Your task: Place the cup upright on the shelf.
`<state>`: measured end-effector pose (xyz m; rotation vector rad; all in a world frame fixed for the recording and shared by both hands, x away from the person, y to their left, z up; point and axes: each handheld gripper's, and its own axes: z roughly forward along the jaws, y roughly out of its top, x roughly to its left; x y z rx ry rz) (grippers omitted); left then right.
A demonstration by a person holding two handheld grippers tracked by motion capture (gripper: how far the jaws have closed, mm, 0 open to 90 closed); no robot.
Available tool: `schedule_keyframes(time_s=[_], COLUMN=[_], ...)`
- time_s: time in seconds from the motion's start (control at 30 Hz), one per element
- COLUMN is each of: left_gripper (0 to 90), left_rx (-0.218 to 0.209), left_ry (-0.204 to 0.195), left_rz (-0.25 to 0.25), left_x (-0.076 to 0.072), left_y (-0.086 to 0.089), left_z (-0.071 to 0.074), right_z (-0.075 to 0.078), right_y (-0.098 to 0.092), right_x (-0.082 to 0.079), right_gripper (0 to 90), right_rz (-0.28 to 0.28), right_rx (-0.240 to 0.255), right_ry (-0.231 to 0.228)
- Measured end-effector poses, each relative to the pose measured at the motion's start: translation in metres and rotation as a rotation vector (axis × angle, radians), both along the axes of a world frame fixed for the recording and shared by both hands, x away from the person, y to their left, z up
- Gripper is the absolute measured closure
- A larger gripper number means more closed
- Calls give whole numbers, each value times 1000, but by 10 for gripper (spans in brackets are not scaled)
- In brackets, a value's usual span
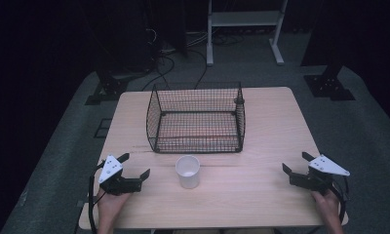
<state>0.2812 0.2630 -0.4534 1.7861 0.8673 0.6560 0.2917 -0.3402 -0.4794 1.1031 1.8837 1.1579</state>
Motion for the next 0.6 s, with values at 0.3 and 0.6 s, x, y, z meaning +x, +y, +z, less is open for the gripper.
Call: schedule_keyframes(time_s=[0.3, 0.6], left_gripper=[24, 23], left_rx=[31, 27], left_ry=[-5, -1], left_rz=[-47, -115], left_x=[-3, -4], left_y=[-11, -20], left_z=[4, 15], right_z=[0, 0], right_y=[1, 1], right_x=[0, 0], right_gripper=[131, 131], right_rz=[-6, -6], right_rx=[-3, -7], right_ry=[1, 1])
